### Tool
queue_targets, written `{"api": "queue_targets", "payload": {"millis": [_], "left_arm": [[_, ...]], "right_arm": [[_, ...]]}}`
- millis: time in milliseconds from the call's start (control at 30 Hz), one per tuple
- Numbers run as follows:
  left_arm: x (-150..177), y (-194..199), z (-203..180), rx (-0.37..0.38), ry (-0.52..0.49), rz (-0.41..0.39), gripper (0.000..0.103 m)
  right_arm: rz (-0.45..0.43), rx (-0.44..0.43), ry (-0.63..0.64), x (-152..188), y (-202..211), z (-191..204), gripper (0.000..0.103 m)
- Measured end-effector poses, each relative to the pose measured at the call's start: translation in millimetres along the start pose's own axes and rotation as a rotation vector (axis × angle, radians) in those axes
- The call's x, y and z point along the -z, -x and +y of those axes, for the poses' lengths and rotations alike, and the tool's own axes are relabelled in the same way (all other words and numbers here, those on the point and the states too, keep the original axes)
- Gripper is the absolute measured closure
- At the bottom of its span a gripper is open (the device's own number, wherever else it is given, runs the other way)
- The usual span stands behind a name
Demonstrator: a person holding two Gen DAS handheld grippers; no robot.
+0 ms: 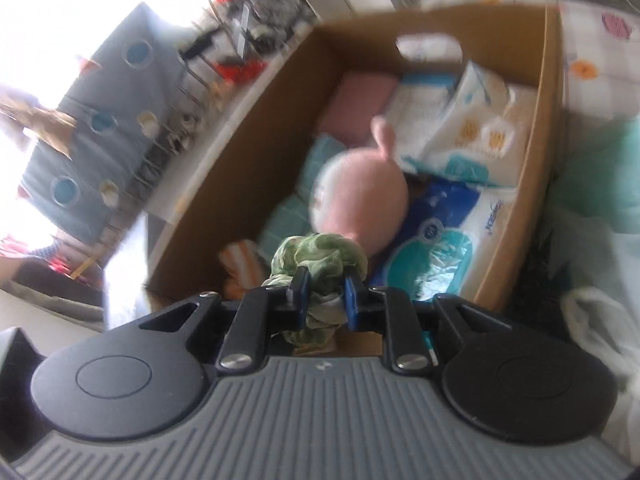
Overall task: Organize soft objects
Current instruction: 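Carry the green scrunchie with both tools over the cardboard box, then lower the scrunchie into the box and open both tools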
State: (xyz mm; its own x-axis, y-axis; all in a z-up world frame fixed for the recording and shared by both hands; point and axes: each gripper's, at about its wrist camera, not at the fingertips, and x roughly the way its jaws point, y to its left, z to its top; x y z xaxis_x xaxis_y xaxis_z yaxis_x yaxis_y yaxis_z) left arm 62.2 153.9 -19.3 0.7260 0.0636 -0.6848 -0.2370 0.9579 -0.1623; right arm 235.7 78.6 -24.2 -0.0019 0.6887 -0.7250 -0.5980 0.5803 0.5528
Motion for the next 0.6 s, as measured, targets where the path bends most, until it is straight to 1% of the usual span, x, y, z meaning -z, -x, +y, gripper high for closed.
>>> {"api": "queue_targets", "payload": {"millis": [33, 67, 100, 133, 267, 333, 367, 433, 500, 533, 600], "left_arm": [[-0.3, -1.1, 3.3, 0.008, 0.005, 0.008, 0.073], [0.4, 0.0, 5.5, 0.018, 0.009, 0.012, 0.063], [0.4, 1.2, 7.1, 0.027, 0.013, 0.009, 0.058], [6.0, 7.5, 12.5, 0.034, 0.016, 0.001, 0.057], [7.7, 23.7, 20.7, 0.060, 0.035, -0.018, 0.054], [6.6, 28.6, 25.8, 0.066, 0.049, -0.035, 0.052], [4.8, 23.3, 31.0, 0.064, 0.056, -0.043, 0.051], [3.4, 26.9, 38.7, 0.055, 0.069, -0.064, 0.047], [1.8, 32.6, 47.4, 0.044, 0.093, -0.087, 0.042], [0.3, 34.0, 52.9, 0.042, 0.111, -0.098, 0.041], [-1.1, 38.2, 63.4, 0.038, 0.148, -0.114, 0.038]], "right_arm": [[0.015, -0.006, 0.016, -1.2, -4.1, -0.9, 0.091], [0.030, 0.006, 0.029, -3.5, -7.5, 3.2, 0.089], [0.043, 0.019, 0.037, -5.6, -9.2, 7.6, 0.086], [0.057, 0.028, 0.042, -3.6, -8.7, 8.8, 0.083], [0.078, 0.060, 0.055, -7.2, -10.1, 13.8, 0.078], [0.067, 0.071, 0.056, -6.5, -8.3, 14.4, 0.072], [0.059, 0.076, 0.057, -6.9, -6.8, 15.7, 0.071], [0.043, 0.085, 0.059, -9.2, -7.0, 15.8, 0.069], [0.032, 0.071, 0.055, -10.8, -4.8, 18.6, 0.067], [0.024, 0.062, 0.054, -11.7, -3.3, 20.6, 0.064], [0.006, 0.055, 0.052, -14.7, -2.6, 24.6, 0.063]]}}
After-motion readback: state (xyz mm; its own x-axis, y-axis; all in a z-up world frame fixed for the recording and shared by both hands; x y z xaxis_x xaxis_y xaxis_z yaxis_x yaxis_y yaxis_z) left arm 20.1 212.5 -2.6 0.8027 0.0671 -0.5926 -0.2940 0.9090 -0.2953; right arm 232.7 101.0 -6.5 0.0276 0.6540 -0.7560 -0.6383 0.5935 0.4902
